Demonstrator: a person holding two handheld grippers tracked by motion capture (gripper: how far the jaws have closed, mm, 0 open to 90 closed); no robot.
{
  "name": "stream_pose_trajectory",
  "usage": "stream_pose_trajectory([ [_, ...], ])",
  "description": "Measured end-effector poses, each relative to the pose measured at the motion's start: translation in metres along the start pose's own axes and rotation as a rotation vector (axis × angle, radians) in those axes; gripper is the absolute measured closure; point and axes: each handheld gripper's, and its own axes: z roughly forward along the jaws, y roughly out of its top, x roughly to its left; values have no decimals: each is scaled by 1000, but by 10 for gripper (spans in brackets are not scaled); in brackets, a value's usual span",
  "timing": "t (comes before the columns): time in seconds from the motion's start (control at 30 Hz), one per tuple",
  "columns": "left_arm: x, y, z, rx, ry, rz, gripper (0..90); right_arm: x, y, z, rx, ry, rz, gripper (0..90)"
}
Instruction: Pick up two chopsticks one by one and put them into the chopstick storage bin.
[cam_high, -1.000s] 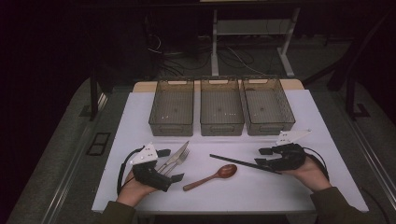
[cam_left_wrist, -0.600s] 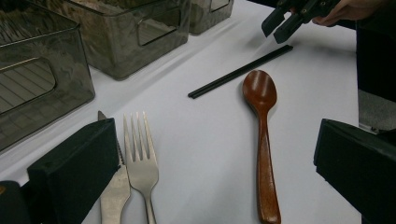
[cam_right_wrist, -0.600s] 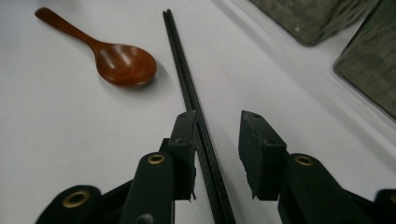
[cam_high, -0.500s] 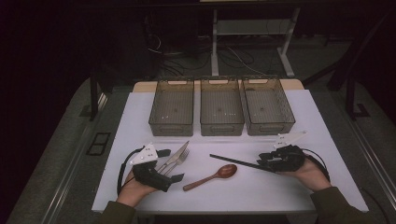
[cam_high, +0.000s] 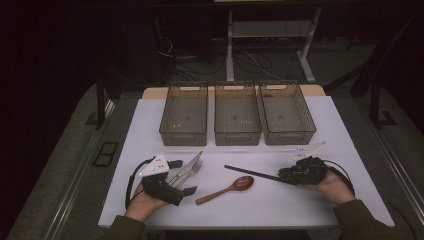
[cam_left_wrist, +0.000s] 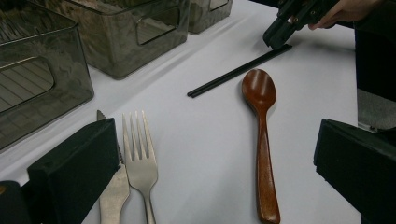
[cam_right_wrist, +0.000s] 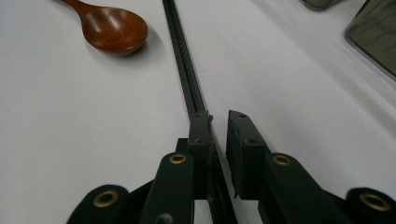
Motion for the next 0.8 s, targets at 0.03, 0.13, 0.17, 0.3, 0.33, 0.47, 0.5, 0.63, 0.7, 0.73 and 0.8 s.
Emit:
stream_pose_trajectory([
  [0.03,0,0,0,0,0,1,0,0,0,0,4,4,1,796],
  [0.13,0,0,0,0,0,1,0,0,-1,1,11,3,0,801],
  [0.17,0,0,0,0,0,-1,0,0,-1,1,13,2,0,801],
  [0.3,0,0,0,0,0,0,0,0,-1,2,20,3,2,806],
  [0.33,0,0,0,0,1,0,0,0,-1,2,20,3,2,811],
  [0.47,0,0,0,0,1,0,0,0,-1,3,22,2,-1,810],
  [0.5,0,0,0,0,1,1,0,0,-1,3,25,2,1,811],
  [0.63,0,0,0,0,1,1,0,0,-1,4,31,2,-3,811],
  [0.7,0,0,0,0,1,0,0,0,-1,4,30,2,-3,810],
  [0.73,0,0,0,0,1,0,0,0,-1,4,30,2,-2,810],
  [0.8,0,0,0,0,1,0,0,-1,-1,4,29,1,-2,810],
])
